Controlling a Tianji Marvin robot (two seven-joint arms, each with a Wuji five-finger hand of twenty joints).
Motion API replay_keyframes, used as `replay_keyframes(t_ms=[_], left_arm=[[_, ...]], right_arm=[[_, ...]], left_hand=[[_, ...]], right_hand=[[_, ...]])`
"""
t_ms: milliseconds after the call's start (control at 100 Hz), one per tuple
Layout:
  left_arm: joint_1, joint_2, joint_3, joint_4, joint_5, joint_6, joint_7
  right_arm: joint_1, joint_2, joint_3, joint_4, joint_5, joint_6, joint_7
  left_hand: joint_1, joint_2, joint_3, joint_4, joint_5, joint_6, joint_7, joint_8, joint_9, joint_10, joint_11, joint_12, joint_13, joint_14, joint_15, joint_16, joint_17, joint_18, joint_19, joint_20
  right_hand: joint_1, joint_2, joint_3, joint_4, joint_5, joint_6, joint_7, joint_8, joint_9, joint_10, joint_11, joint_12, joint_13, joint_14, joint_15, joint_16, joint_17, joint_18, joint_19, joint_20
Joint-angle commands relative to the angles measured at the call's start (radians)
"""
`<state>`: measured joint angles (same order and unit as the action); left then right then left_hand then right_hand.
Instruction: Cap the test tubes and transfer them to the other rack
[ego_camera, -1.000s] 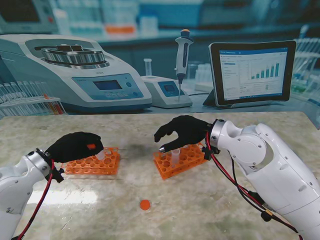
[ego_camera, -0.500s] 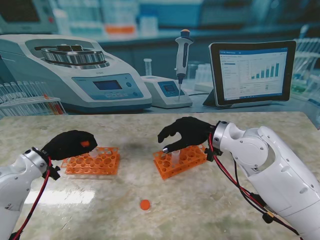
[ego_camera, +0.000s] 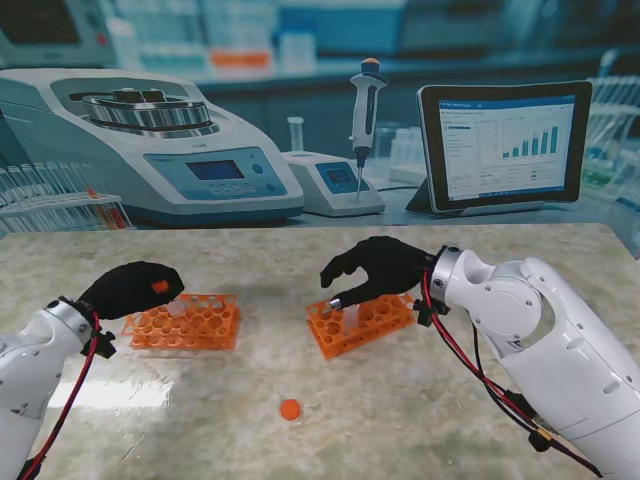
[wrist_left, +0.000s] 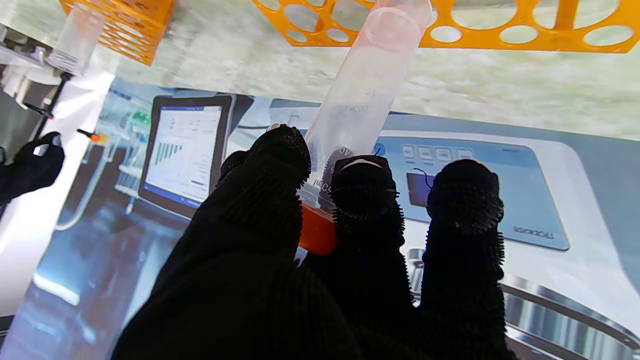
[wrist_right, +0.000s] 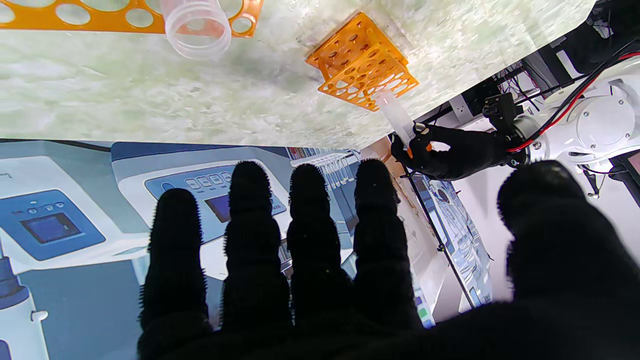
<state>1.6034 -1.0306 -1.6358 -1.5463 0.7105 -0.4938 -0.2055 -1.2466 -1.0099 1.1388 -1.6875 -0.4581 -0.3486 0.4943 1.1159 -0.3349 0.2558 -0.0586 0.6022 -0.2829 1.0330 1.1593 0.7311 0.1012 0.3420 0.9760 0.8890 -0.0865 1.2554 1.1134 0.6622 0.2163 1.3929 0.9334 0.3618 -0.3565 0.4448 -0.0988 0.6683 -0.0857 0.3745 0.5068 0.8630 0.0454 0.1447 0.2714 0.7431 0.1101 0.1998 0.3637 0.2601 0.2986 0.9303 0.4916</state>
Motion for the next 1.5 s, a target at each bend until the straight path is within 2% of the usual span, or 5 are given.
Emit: replay_keyframes(t_ms=[0, 110, 600, 1170, 1490], left_arm=[[-0.006, -0.003, 0.001, 0.026, 0.005, 0.013, 0.005], [-0.017, -0.008, 0.006, 0.056, -0.025, 0.032, 0.016], [-0.068, -0.009, 0.027, 0.133, -0.001, 0.058, 0.047], [-0.113, -0.016, 0.067, 0.202, -0.014, 0.083, 0.087], [-0.105, -0.014, 0.070, 0.188, -0.041, 0.109, 0.045]], right_arm=[[-0.007, 0.001, -0.001, -0.005, -0.003, 0.001, 0.001], [-0.008, 0.001, -0.001, -0.005, -0.003, 0.002, 0.001], [-0.002, 0.000, -0.009, 0.003, 0.000, 0.001, 0.000], [-0.005, 0.001, -0.008, 0.004, -0.001, -0.001, 0.002], [-0.011, 0.002, -0.003, 0.003, -0.003, -0.001, 0.004]], left_hand=[[0.175, 0.235, 0.279, 0.032, 0.081, 0.075, 0.175, 0.056, 0.146, -0.107, 0.419, 0.067, -0.037, -0.014, -0.012, 0.019, -0.003, 0.029, 0.008, 0.048], [0.175, 0.233, 0.283, 0.032, 0.083, 0.079, 0.176, 0.055, 0.146, -0.103, 0.419, 0.067, -0.039, -0.010, -0.011, 0.021, -0.007, 0.034, 0.010, 0.050], [0.175, 0.234, 0.283, 0.031, 0.082, 0.079, 0.177, 0.056, 0.145, -0.103, 0.420, 0.068, -0.040, -0.008, -0.010, 0.021, -0.009, 0.035, 0.010, 0.051], [0.175, 0.235, 0.285, 0.029, 0.081, 0.081, 0.178, 0.056, 0.142, -0.102, 0.419, 0.068, -0.043, -0.005, -0.010, 0.021, -0.013, 0.038, 0.008, 0.052], [0.175, 0.234, 0.287, 0.030, 0.077, 0.085, 0.175, 0.054, 0.142, -0.100, 0.415, 0.065, -0.040, -0.009, -0.017, 0.017, -0.004, 0.035, 0.004, 0.046]], right_hand=[[-0.024, 0.039, 0.003, 0.002, 0.022, -0.019, 0.012, 0.011, 0.011, -0.028, 0.002, 0.007, -0.005, -0.019, -0.019, -0.003, -0.018, 0.022, -0.016, -0.011], [-0.024, 0.039, 0.003, 0.002, 0.022, -0.020, 0.012, 0.011, 0.011, -0.029, 0.002, 0.007, -0.004, -0.018, -0.018, -0.003, -0.018, 0.022, -0.017, -0.011], [-0.024, 0.039, 0.002, 0.002, 0.023, -0.021, 0.012, 0.012, 0.012, -0.029, 0.002, 0.008, -0.006, -0.018, -0.018, -0.004, -0.019, 0.021, -0.018, -0.010], [-0.024, 0.041, 0.001, 0.002, 0.023, -0.020, 0.012, 0.012, 0.012, -0.028, 0.002, 0.008, -0.008, -0.015, -0.019, -0.004, -0.020, 0.021, -0.018, -0.009], [-0.024, 0.043, -0.001, 0.002, 0.021, -0.021, 0.011, 0.011, 0.011, -0.030, 0.002, 0.008, -0.009, -0.016, -0.019, -0.004, -0.020, 0.022, -0.018, -0.008]])
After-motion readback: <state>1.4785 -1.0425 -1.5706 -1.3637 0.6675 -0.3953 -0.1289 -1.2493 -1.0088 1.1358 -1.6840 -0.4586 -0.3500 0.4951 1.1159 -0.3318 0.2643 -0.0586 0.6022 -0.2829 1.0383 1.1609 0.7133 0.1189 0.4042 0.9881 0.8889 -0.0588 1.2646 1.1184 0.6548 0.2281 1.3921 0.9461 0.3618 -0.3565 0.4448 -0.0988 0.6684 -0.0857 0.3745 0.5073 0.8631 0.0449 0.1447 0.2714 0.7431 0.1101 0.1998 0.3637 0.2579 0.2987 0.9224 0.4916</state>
